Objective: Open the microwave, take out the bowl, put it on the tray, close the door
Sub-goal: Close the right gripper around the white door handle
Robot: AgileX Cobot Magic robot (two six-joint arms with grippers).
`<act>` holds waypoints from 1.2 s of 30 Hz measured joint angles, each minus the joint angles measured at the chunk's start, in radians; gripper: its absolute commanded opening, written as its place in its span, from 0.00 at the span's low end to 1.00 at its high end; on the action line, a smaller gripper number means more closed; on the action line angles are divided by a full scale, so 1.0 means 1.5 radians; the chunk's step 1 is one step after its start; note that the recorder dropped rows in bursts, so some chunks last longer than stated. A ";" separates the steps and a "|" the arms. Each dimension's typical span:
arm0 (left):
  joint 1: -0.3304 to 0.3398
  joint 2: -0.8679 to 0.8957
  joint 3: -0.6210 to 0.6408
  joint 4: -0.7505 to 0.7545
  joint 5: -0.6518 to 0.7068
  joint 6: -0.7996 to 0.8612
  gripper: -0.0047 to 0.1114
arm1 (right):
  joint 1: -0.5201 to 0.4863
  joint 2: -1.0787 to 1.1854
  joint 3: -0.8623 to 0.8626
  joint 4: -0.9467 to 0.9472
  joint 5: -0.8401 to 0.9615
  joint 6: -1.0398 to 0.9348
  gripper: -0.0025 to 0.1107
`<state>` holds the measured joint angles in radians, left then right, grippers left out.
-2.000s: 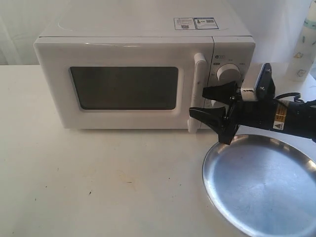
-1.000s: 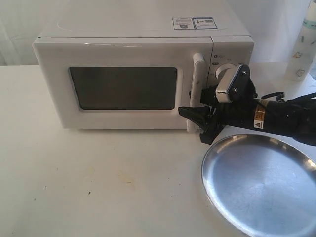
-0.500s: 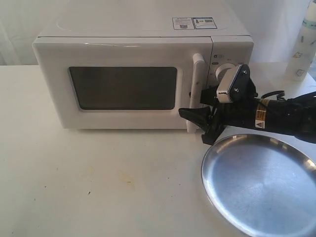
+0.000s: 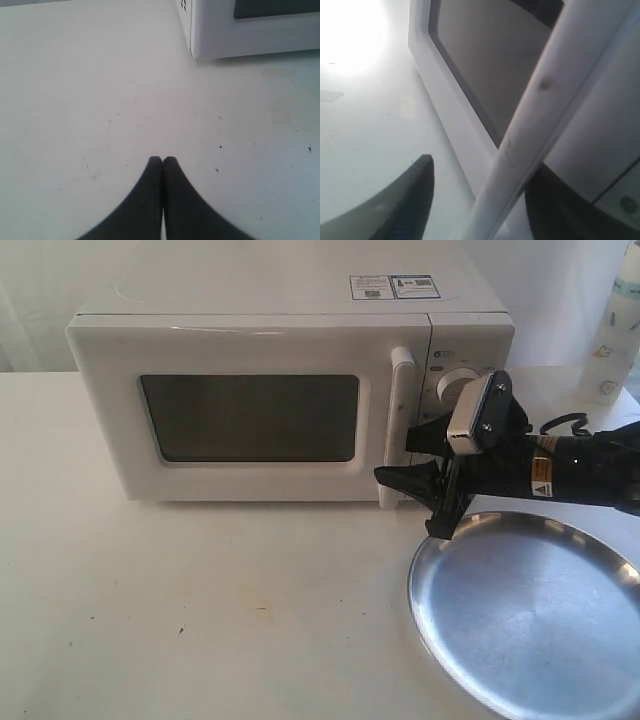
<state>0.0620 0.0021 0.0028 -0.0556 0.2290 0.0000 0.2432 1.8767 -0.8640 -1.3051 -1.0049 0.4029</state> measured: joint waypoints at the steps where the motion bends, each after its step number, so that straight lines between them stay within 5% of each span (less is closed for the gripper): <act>1: 0.000 0.000 0.000 0.000 0.000 0.000 0.04 | 0.000 -0.001 0.000 -0.001 0.005 -0.001 0.07; 4: 0.000 0.000 0.000 0.000 0.000 0.000 0.04 | 0.000 -0.025 0.000 0.003 0.043 -0.001 0.22; 7: 0.000 0.000 0.000 0.000 0.000 0.000 0.04 | -0.008 -0.047 0.003 0.009 0.035 -0.003 0.59; 9: 0.000 0.000 0.000 0.000 0.000 0.000 0.04 | -0.009 -0.061 0.000 0.017 -0.002 0.016 0.72; 12: 0.000 0.000 0.000 0.000 0.000 0.000 0.04 | -0.009 -0.064 0.000 0.004 -0.029 0.045 0.73; 17: 0.000 0.000 0.000 0.000 0.000 0.000 0.04 | -0.009 -0.065 0.000 0.001 -0.035 0.058 0.65; 22: 0.000 0.000 0.000 0.000 0.000 0.000 0.04 | 0.007 -0.065 0.000 0.054 -0.007 0.062 0.08; 23: 0.000 0.000 0.000 0.000 0.000 0.000 0.04 | 0.011 -0.065 0.000 0.069 0.000 0.063 0.03; 36: 0.000 0.000 0.000 0.000 0.000 0.000 0.04 | 0.017 -0.069 0.006 0.079 0.007 0.037 0.02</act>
<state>0.0620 0.0021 0.0028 -0.0556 0.2290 0.0000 0.2686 1.7726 -0.8551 -1.1873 -0.9949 0.4578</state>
